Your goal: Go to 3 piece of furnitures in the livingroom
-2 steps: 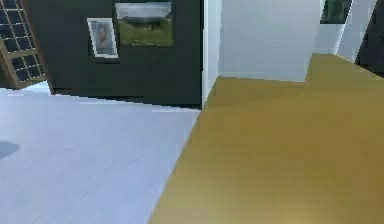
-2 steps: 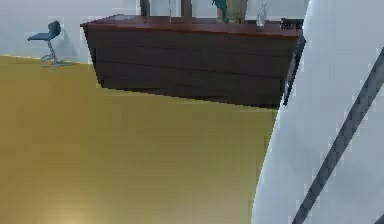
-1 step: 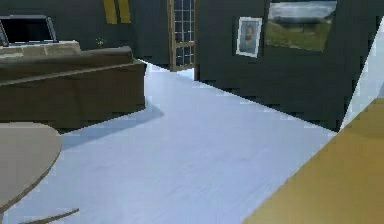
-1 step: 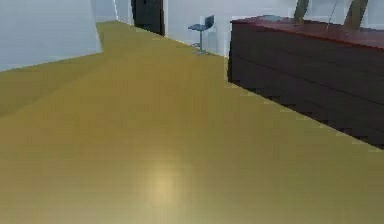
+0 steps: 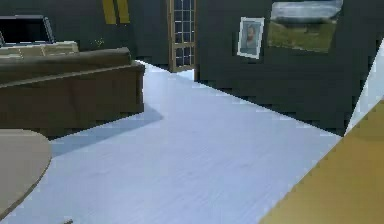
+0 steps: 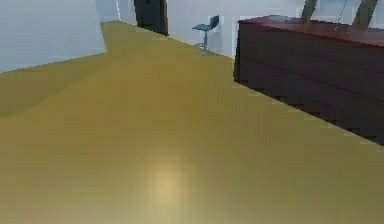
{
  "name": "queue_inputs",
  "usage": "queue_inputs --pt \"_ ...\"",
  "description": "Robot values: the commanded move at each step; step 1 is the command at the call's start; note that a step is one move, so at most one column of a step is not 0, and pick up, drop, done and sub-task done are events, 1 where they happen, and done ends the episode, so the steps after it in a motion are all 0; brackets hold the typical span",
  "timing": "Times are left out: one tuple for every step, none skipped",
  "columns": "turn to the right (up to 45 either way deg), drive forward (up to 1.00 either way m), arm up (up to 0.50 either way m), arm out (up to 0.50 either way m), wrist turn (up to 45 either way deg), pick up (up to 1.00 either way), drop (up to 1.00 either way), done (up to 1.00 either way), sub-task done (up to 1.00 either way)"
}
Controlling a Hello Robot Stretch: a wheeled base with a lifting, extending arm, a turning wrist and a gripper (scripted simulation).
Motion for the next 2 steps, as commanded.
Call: queue_inputs --pt "-45.0 0.00 0.00 0.00 0.0 0.00 0.00 0.00 0.00" --pt "-18.0 0.00 0.00 0.00 0.0 0.00 0.00 0.00 0.00"
